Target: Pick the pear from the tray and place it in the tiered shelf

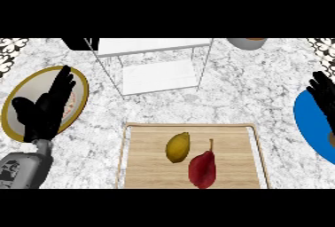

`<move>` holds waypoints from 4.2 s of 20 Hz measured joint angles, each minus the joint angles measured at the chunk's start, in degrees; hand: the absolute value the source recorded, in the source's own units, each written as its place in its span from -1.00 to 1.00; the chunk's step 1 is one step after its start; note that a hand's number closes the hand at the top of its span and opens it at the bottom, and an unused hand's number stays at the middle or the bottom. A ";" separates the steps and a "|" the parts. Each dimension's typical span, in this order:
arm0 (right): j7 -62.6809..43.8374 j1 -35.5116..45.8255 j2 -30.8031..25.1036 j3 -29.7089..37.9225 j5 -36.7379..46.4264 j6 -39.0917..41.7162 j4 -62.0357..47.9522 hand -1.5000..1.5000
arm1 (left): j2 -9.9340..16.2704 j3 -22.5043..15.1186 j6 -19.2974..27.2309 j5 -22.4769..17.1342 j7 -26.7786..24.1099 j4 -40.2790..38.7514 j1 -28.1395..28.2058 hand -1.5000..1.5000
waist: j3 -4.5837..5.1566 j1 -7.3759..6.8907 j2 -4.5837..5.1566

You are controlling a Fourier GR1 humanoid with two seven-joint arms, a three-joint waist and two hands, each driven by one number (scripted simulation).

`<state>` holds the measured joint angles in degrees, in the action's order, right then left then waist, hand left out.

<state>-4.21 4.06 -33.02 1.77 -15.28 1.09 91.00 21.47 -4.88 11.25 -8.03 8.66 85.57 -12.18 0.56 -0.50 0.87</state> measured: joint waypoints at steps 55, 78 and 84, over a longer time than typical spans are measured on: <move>-63.11 -31.75 23.34 -29.53 68.33 -20.35 36.48 -1.00 | -5.53 0.29 -5.81 -5.86 6.01 -7.84 6.56 0.00 | -0.28 -2.84 0.04; -67.31 -17.23 32.55 -29.91 80.33 -13.39 18.76 -1.00 | -5.38 2.14 -6.38 -6.15 5.14 -6.92 9.72 0.00 | -0.61 0.00 -0.77; -67.21 -14.78 32.60 -28.82 80.66 -13.64 15.21 -1.00 | -5.28 2.55 -6.55 -6.03 5.59 -7.21 9.50 0.00 | -0.57 0.17 -1.04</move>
<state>-71.42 -10.72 -0.42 -27.05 65.38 -12.54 106.22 16.19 -2.33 4.71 -14.06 14.25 78.36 -2.68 -0.01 -0.33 -0.16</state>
